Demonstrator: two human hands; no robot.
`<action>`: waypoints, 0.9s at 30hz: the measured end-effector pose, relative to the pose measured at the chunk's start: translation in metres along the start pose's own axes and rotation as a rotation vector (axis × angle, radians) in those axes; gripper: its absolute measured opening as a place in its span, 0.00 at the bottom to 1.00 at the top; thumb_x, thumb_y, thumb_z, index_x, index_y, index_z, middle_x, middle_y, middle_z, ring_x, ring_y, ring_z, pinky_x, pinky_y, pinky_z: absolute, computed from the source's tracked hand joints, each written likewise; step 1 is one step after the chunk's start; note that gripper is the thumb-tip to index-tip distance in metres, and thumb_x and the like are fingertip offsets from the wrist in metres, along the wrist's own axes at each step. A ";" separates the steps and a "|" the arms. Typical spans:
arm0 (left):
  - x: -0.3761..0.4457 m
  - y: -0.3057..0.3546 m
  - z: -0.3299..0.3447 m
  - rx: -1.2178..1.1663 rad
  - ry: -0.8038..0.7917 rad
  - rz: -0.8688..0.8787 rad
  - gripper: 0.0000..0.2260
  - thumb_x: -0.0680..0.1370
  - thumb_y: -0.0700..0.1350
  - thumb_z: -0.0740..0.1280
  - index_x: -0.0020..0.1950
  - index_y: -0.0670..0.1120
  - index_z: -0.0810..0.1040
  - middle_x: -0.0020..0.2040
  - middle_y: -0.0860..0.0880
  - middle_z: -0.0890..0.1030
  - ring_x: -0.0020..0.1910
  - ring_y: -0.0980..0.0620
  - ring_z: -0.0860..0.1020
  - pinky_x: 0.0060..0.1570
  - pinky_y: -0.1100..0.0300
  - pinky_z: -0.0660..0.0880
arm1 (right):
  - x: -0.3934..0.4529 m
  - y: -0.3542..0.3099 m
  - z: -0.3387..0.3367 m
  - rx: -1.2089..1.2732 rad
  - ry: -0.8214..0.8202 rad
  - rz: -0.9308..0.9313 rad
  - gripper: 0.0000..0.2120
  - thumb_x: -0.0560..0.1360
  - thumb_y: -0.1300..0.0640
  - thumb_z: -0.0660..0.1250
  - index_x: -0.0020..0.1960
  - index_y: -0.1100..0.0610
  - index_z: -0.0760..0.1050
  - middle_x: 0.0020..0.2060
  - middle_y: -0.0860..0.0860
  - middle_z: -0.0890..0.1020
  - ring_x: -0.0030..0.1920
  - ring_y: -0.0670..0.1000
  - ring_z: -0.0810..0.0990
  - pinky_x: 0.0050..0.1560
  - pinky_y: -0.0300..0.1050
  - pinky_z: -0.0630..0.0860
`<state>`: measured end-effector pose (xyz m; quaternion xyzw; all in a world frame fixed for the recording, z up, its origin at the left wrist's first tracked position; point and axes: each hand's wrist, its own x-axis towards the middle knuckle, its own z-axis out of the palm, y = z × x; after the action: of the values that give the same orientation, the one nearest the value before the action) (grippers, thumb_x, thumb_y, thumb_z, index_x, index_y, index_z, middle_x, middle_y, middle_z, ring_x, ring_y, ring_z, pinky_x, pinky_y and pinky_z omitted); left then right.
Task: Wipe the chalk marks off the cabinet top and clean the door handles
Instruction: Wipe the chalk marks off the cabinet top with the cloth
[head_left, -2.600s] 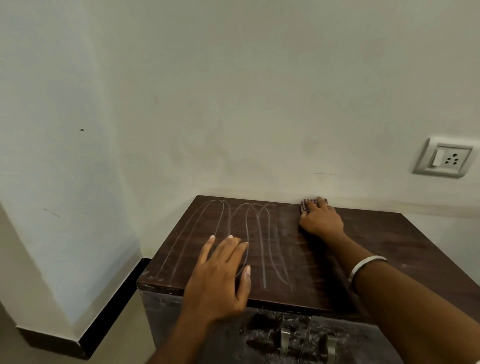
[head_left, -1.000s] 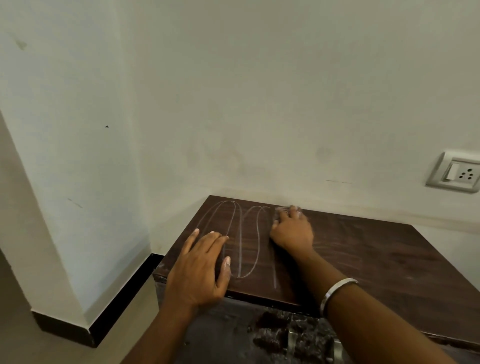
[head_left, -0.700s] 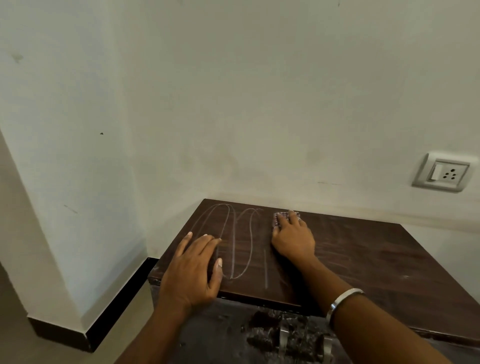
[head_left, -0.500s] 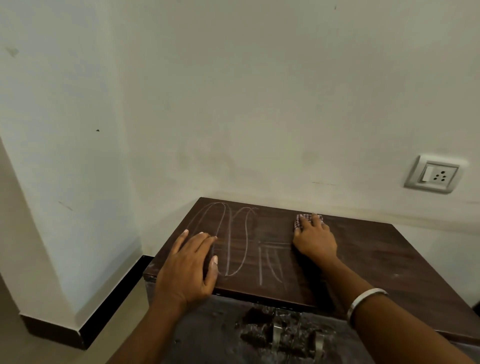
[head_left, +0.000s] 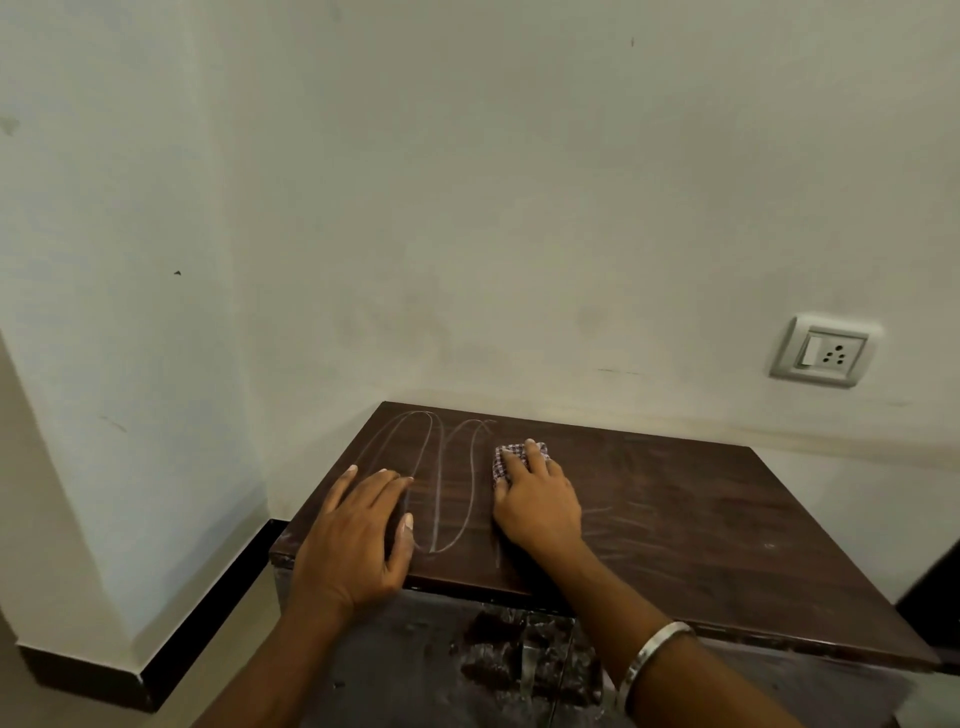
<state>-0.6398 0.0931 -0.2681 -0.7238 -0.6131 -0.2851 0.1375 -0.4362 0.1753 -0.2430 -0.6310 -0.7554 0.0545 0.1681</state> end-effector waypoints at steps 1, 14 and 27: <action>0.000 0.000 0.000 0.001 -0.001 -0.001 0.22 0.77 0.54 0.54 0.64 0.45 0.77 0.60 0.47 0.80 0.61 0.51 0.76 0.72 0.52 0.59 | -0.001 0.011 -0.003 -0.011 0.006 0.023 0.25 0.82 0.46 0.50 0.78 0.48 0.56 0.79 0.52 0.53 0.77 0.57 0.55 0.76 0.54 0.54; -0.001 0.003 -0.002 0.028 -0.011 -0.009 0.23 0.77 0.53 0.54 0.62 0.43 0.78 0.58 0.45 0.81 0.59 0.48 0.78 0.71 0.54 0.56 | -0.030 0.007 -0.013 -0.036 0.004 0.126 0.25 0.83 0.47 0.48 0.79 0.49 0.53 0.79 0.54 0.49 0.78 0.60 0.52 0.77 0.56 0.52; -0.002 0.003 -0.002 0.018 -0.010 -0.027 0.23 0.77 0.54 0.53 0.64 0.44 0.77 0.60 0.46 0.80 0.61 0.49 0.77 0.72 0.54 0.57 | -0.054 0.042 -0.024 -0.036 0.023 0.110 0.25 0.82 0.45 0.49 0.78 0.47 0.54 0.79 0.52 0.51 0.78 0.57 0.54 0.76 0.54 0.53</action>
<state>-0.6372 0.0899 -0.2670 -0.7154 -0.6261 -0.2779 0.1373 -0.3815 0.1278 -0.2425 -0.6749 -0.7187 0.0429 0.1619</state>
